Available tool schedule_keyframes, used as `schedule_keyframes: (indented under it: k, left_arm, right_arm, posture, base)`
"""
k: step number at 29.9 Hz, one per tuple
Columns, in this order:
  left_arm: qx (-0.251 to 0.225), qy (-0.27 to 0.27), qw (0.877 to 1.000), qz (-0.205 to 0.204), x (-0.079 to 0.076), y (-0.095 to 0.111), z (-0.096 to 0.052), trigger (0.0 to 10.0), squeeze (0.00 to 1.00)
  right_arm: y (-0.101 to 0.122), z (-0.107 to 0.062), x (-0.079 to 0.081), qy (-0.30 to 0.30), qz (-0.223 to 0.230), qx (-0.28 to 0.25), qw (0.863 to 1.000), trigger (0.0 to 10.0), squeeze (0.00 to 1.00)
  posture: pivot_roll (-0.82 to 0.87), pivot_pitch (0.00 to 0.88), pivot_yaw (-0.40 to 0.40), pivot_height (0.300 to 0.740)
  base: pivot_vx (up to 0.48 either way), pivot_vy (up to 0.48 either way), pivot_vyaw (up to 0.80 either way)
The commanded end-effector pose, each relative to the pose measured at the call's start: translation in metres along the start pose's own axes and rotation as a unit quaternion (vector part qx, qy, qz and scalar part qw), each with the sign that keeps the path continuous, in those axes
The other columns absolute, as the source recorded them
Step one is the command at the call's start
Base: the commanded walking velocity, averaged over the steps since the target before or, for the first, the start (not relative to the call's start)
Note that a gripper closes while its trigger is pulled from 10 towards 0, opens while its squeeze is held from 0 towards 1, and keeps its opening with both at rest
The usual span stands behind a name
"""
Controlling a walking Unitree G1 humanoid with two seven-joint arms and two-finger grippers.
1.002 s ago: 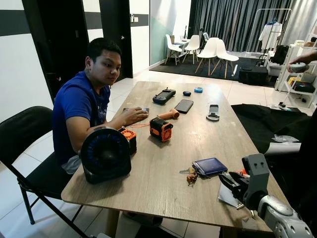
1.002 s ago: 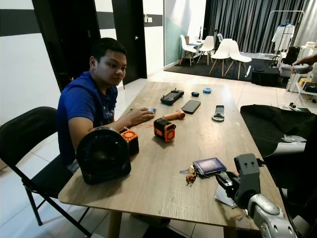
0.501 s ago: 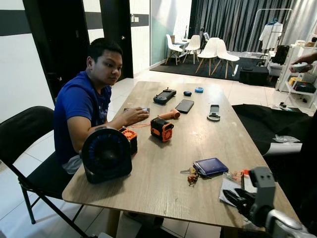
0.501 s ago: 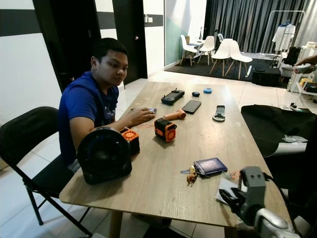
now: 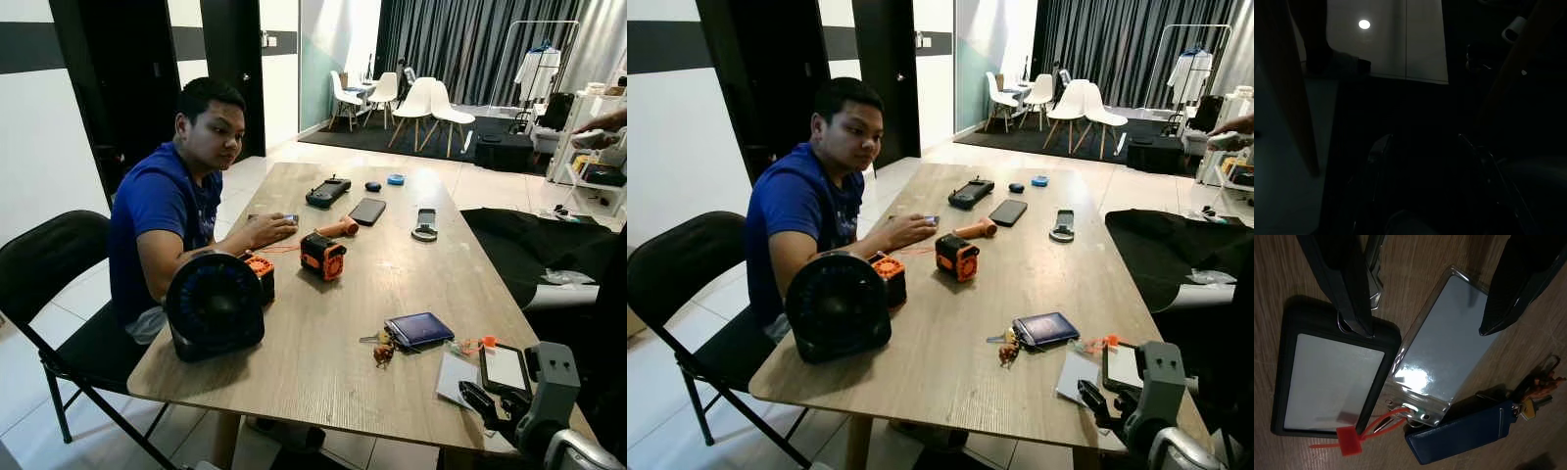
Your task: Hang keys on a hook
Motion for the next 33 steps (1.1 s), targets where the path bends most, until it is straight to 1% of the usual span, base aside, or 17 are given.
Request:
schedule_keyframes:
  k: [1,8,9,11,15,18,20,25,26,28,30,32,33]
  left_arm:
    - [0.004,-0.001,1.000,-0.001,0.001,-0.001,-0.003,10.0,0.00]
    - [0.005,0.004,1.000,-0.004,0.004,-0.002,-0.003,10.0,0.00]
    - [0.007,0.004,1.000,-0.005,0.005,-0.002,-0.004,10.0,0.00]
    - [0.008,0.005,1.000,-0.005,0.006,-0.002,-0.004,10.0,0.00]
    - [0.008,0.006,1.000,-0.006,0.006,-0.002,-0.004,10.0,0.00]
    - [0.010,0.009,1.000,-0.008,0.007,-0.002,-0.003,10.0,0.00]
    - [0.012,0.009,1.000,-0.007,0.007,-0.002,-0.003,10.0,0.00]
    - [0.014,0.008,1.000,-0.006,0.007,-0.002,-0.003,10.0,0.00]
    - [0.014,0.008,1.000,-0.005,0.006,-0.002,-0.002,10.0,0.00]
    - [0.014,0.008,1.000,-0.005,0.006,-0.001,-0.001,10.0,0.00]
    - [0.012,0.008,1.000,-0.009,0.007,0.002,0.000,10.0,0.00]
    - [0.006,0.015,1.000,-0.019,0.009,0.004,0.001,10.0,0.00]
    - [0.006,0.015,1.000,-0.019,0.009,0.004,0.001,10.0,0.00]
  right_arm:
    - [-0.015,-0.003,-0.003,-0.008,0.026,0.027,0.999,10.0,0.00]
    - [-0.008,-0.005,-0.010,-0.021,0.056,0.003,0.998,10.0,0.00]
    - [-0.005,-0.007,-0.014,-0.027,0.064,-0.009,0.998,10.0,0.00]
    - [-0.003,-0.008,-0.016,-0.033,0.053,-0.015,0.998,10.0,0.00]
    - [-0.002,-0.008,-0.016,-0.036,0.048,-0.025,0.998,10.0,0.00]
    - [0.008,-0.006,-0.014,-0.059,0.060,-0.073,0.994,10.0,0.00]
    - [0.013,-0.004,-0.013,-0.067,0.059,-0.089,0.992,10.0,0.00]
    - [0.016,-0.003,-0.014,-0.080,0.043,-0.097,0.991,10.0,0.00]
    - [0.020,-0.001,-0.017,-0.096,0.026,-0.102,0.990,10.0,0.00]
    - [0.024,0.001,-0.018,-0.101,0.028,-0.108,0.989,10.0,0.00]
    - [0.029,0.006,-0.014,-0.083,0.040,-0.111,0.989,10.0,0.00]
    - [0.030,0.009,-0.009,-0.058,0.056,-0.110,0.991,10.0,0.00]
    - [0.030,0.009,-0.009,-0.058,0.056,-0.110,0.991,10.0,0.00]
  posture:
    - [0.03,0.012,0.012,0.740]
    - [0.03,0.008,0.012,0.740]
    - [0.03,0.004,0.013,0.740]
    - [0.03,0.000,0.014,0.740]
    - [0.03,0.000,0.015,0.740]
    - [0.02,0.000,0.016,0.740]
    - [0.02,0.000,0.016,0.740]
    - [0.02,0.000,0.016,0.740]
    - [0.02,0.000,0.016,0.740]
    - [0.02,0.000,0.016,0.740]
    - [0.02,0.000,0.013,0.740]
    - [0.03,0.000,0.012,0.740]
    - [0.03,0.000,0.012,0.740]
  base:
    - [0.000,0.000,0.00]
    - [0.000,0.000,0.00]
    - [0.000,0.000,0.00]
    - [0.000,0.000,0.00]
    - [0.000,0.000,0.00]
    - [0.000,0.000,0.00]
    - [0.000,0.000,0.00]
    - [0.000,0.000,0.00]
    - [0.000,0.000,0.00]
    - [0.000,0.000,0.00]
    - [0.000,0.000,0.00]
    - [0.000,0.000,0.00]
    - [0.000,0.000,0.00]
Point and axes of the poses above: a point about 5 cm out from each wrist's last joint towards the gripper, its own z axis pointing out of the wrist towards the gripper, its own y axis along the axis of the wrist's last joint, x = y × z, the point moved 1 cm from there along z, pointing out of the wrist towards the gripper, and after that the axes turned 11 degrees about -z, right-handed, at the moved point
